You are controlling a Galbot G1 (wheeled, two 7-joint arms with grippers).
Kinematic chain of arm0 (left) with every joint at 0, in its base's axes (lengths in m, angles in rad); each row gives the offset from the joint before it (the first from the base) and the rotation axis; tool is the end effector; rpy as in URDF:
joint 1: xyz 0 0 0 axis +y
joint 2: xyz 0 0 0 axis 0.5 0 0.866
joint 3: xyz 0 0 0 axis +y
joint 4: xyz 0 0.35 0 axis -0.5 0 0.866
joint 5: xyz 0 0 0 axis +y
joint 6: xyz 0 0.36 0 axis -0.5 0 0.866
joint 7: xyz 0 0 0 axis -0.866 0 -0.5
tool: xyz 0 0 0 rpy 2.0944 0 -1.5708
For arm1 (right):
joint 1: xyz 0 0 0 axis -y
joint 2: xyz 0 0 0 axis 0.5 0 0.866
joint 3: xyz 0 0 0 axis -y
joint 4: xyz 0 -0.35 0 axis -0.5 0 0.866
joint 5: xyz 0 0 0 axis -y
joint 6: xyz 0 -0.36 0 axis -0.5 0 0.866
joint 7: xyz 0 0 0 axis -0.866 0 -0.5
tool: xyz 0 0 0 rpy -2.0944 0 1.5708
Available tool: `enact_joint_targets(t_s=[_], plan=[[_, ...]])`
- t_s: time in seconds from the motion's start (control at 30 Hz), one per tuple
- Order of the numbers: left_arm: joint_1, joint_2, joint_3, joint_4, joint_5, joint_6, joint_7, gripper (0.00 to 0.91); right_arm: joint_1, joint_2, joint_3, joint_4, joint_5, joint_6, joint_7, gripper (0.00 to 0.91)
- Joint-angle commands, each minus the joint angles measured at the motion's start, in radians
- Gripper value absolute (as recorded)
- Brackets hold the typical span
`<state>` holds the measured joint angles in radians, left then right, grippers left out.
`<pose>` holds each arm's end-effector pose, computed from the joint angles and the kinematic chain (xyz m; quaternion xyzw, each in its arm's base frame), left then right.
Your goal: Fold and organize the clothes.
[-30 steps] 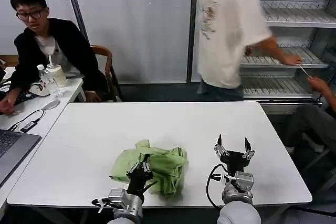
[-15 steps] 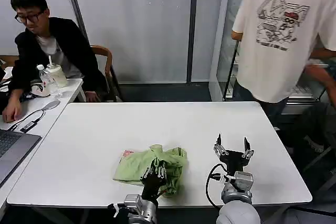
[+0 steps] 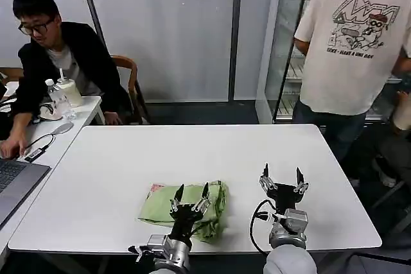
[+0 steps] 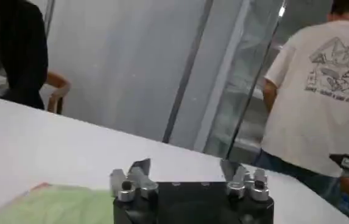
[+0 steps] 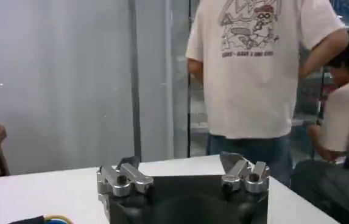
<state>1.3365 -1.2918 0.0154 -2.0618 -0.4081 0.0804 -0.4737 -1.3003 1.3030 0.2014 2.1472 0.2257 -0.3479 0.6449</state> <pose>0.1989 -0.1070 -0.2868 -0.0787 -0.9835 0.1441 0.0753 0.2337 0.0515 -0.2398 -0.1013 -0.9931 0.0033 0.0583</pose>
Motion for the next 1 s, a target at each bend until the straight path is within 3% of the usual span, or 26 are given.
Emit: enact_joint_targets(t_s=[0.03,0.27,0.33,0.73,1.0], plan=[[-0.024,0.080,-0.120,-0.082,0.053,0.012,0.014,0.907,0.012,0.001,-0.004,-0.003,0.001,-0.004,0.001,0.907],[0.001,0.284,-0.309,-0.112,-0.028,0.044,-0.010,0.907,0.030,-0.004,-0.005,-0.004,0.008,-0.016,-0.001,0.907],[0.025,0.301,-0.318,-0.102,-0.083,0.062,-0.030,0.907,0.033,-0.004,-0.005,-0.005,0.008,-0.016,0.000,0.907],[0.064,0.297,-0.283,0.016,-0.470,0.077,-0.106,0.907,0.022,-0.010,0.005,-0.002,0.014,-0.014,-0.002,0.907],[0.057,0.277,-0.260,0.039,-0.497,0.075,-0.093,0.907,0.008,-0.013,0.014,0.002,0.014,-0.007,-0.004,0.907]])
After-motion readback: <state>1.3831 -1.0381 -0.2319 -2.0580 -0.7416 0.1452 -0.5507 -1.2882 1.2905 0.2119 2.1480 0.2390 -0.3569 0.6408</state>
